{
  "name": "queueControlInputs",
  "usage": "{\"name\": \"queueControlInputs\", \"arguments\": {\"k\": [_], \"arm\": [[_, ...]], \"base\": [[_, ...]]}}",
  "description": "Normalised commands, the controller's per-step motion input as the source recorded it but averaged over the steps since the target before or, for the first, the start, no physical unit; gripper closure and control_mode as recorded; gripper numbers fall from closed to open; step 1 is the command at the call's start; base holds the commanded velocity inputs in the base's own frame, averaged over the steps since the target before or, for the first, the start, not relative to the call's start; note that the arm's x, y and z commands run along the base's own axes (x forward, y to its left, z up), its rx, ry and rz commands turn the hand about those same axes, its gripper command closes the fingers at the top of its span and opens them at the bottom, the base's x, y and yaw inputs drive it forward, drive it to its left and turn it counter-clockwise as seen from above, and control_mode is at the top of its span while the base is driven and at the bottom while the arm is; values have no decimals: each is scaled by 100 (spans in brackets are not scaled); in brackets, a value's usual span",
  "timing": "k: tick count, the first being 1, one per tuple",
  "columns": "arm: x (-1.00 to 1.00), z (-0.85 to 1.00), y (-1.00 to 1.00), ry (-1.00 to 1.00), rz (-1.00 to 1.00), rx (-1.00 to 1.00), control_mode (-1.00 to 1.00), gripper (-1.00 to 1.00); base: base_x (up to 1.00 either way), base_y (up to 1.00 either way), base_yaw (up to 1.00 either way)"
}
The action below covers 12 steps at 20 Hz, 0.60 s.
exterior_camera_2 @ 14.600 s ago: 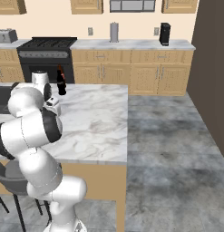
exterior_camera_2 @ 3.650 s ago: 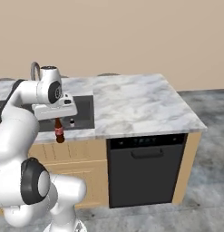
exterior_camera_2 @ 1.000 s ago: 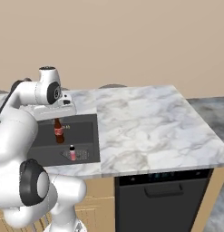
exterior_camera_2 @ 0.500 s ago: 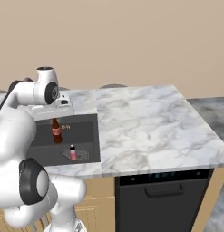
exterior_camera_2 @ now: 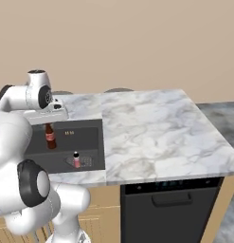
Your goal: Place the large bottle from the dining counter next to the other large bottle outside the sink, and place the small bottle from the dining counter next to the other small bottle inside the sink.
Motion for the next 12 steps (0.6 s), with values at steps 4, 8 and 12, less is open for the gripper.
{"name": "queueControlInputs", "arguments": {"k": [4, 8, 12], "arm": [[2, -5, 20, 0, 0, 4, -100, 100], [16, -26, 20, 0, 0, 1, -100, 100], [22, -37, 31, 0, -4, 0, -100, 100]], "base": [[0, 0, 0], [0, 0, 0], [0, 0, 0]]}}
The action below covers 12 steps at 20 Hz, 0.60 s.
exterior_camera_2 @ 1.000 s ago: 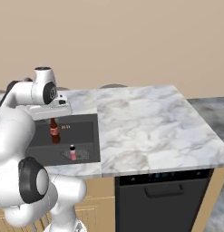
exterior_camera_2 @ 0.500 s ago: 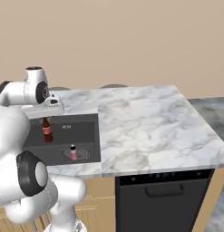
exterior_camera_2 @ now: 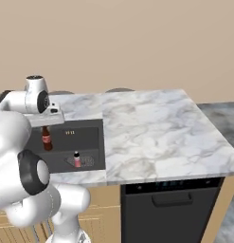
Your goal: Place the large bottle from the dining counter next to the other large bottle outside the sink, and place the small bottle from the dining counter next to the other small bottle inside the sink.
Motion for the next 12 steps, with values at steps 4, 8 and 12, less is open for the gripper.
{"name": "queueControlInputs", "arguments": {"k": [4, 8, 12], "arm": [[23, -24, 36, 0, -5, 0, -100, 100], [38, -24, 32, 0, -4, 0, -100, 100], [37, -34, 11, 0, -5, 0, -100, 100]], "base": [[0, 0, 0], [0, 0, 0], [0, 0, 0]]}}
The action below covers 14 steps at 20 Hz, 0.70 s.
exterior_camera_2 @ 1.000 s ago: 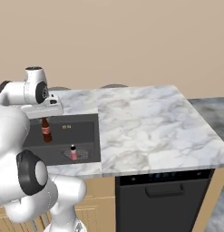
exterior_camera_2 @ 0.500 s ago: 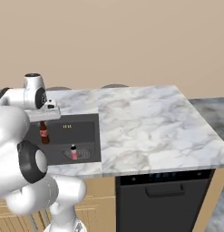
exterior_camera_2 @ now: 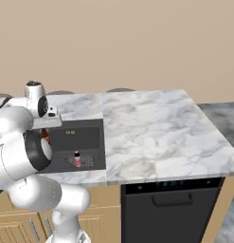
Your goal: Place the large bottle from the dining counter next to the other large bottle outside the sink, and place the small bottle from the dining counter next to the other small bottle inside the sink.
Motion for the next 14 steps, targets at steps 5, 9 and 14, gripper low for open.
{"name": "queueControlInputs", "arguments": {"k": [5, 9, 14], "arm": [[8, -43, -2, 0, -2, 0, -100, 100], [17, -47, 0, 0, 0, 0, -100, 100], [21, -29, 1, 0, 0, 0, -100, 100]], "base": [[0, 0, 0], [0, 0, 0], [0, 0, 0]]}}
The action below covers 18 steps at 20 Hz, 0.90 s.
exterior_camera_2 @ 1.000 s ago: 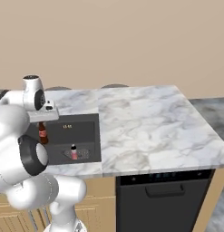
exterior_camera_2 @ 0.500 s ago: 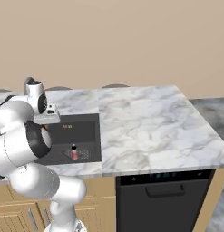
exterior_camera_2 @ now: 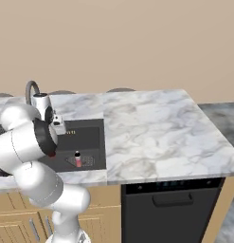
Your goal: Place the large bottle from the dining counter next to the other large bottle outside the sink, and place the small bottle from the dining counter next to the other small bottle inside the sink.
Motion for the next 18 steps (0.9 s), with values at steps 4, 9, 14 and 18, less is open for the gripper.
{"name": "queueControlInputs", "arguments": {"k": [4, 9, 14, 18], "arm": [[25, -23, 21, 0, -3, 0, -100, 100], [31, -34, 35, 0, -5, 0, -100, 100], [26, -36, 9, 0, -5, 0, -100, 100], [27, -29, 0, 0, -5, 0, -100, 100]], "base": [[0, 0, 0], [0, 0, 0], [0, 0, 0], [0, 0, 0]]}}
